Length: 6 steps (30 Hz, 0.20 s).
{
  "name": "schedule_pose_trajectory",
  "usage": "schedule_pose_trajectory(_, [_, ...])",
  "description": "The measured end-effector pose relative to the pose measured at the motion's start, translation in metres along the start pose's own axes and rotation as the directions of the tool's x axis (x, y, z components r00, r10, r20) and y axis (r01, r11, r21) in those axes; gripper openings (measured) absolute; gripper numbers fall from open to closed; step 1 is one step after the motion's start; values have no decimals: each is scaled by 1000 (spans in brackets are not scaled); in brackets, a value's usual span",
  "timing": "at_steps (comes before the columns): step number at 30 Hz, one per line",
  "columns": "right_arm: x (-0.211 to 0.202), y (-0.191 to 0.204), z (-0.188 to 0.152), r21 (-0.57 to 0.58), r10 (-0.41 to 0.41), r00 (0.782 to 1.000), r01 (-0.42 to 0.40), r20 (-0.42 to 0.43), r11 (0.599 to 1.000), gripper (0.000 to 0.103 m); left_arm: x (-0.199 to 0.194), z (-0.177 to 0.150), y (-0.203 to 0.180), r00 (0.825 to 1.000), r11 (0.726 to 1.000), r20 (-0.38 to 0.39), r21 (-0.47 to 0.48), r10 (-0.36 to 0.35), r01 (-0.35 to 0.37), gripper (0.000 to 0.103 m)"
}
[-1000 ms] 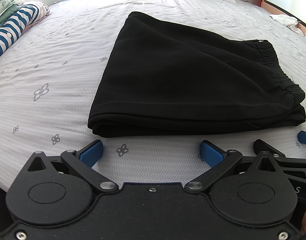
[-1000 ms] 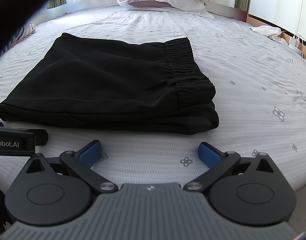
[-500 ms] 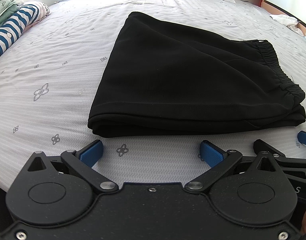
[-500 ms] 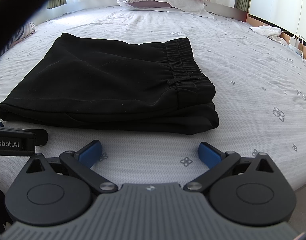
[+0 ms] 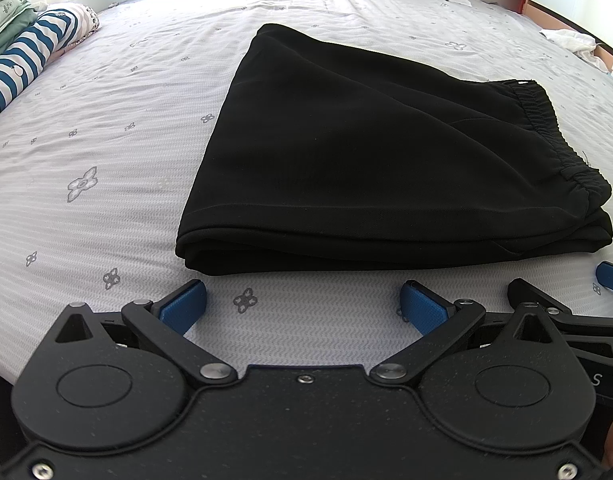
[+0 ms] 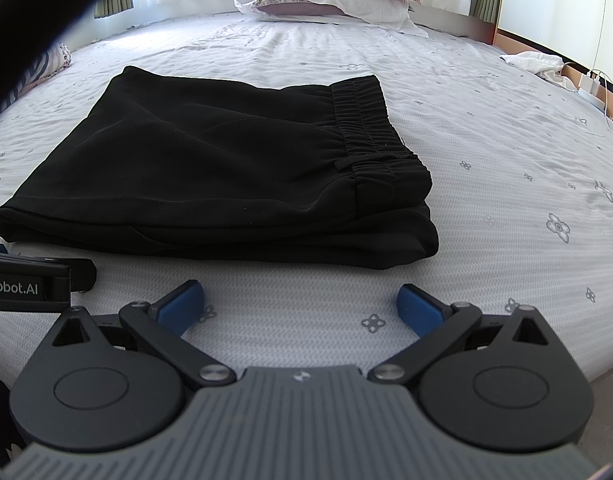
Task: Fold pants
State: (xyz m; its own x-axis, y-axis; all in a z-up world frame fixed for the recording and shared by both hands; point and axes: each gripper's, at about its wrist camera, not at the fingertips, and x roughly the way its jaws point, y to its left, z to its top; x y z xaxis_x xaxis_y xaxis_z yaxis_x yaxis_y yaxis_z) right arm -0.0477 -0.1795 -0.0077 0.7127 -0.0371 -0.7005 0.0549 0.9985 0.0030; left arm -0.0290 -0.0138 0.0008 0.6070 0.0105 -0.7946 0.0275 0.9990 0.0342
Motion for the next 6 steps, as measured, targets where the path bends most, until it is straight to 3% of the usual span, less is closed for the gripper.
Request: schedule_pose_trajectory(6, [-1,0,-1,1,0,1000,0,6,1000,103,-1,-2,1,1000,1000,23,-1,0,0,103])
